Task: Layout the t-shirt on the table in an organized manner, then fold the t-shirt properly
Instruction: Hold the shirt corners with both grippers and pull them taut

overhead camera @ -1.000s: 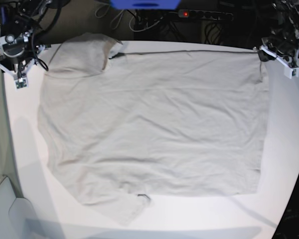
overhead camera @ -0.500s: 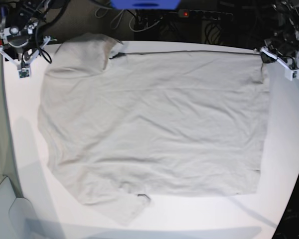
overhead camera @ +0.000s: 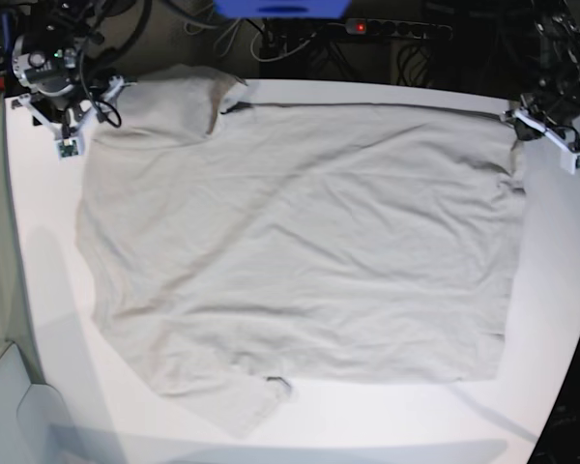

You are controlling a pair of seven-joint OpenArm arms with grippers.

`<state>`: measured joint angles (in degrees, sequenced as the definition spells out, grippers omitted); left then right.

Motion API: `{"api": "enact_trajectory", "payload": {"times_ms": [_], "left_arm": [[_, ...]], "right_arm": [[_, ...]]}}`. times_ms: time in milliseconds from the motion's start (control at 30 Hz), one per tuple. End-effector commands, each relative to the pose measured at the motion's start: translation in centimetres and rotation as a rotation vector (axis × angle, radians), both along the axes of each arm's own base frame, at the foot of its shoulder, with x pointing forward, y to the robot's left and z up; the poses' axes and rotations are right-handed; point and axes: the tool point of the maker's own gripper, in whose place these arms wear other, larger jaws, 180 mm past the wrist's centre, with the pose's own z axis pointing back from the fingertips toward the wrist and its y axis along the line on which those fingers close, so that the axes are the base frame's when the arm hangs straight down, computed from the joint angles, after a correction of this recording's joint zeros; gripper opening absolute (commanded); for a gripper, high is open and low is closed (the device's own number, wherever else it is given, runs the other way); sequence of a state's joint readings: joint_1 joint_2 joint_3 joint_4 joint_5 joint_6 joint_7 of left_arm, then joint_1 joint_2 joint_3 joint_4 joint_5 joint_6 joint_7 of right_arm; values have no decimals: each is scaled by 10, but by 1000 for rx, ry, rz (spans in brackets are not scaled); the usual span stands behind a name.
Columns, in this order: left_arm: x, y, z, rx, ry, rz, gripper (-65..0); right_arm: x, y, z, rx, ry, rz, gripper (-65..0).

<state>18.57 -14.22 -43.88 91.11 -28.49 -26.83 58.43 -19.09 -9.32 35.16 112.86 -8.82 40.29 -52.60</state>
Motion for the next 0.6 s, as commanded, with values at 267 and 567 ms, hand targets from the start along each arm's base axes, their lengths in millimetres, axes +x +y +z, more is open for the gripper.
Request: {"api": "enact_trajectory", "payload": {"times_ms": [267, 567], "left_arm": [[27, 15, 20, 75, -64, -3, -646], [28, 17, 20, 98, -54, -1, -646]], "right_arm": [[-12, 10, -3, 78, 64, -23, -292], [-12, 24, -7, 98, 101, 16, -292]]}}
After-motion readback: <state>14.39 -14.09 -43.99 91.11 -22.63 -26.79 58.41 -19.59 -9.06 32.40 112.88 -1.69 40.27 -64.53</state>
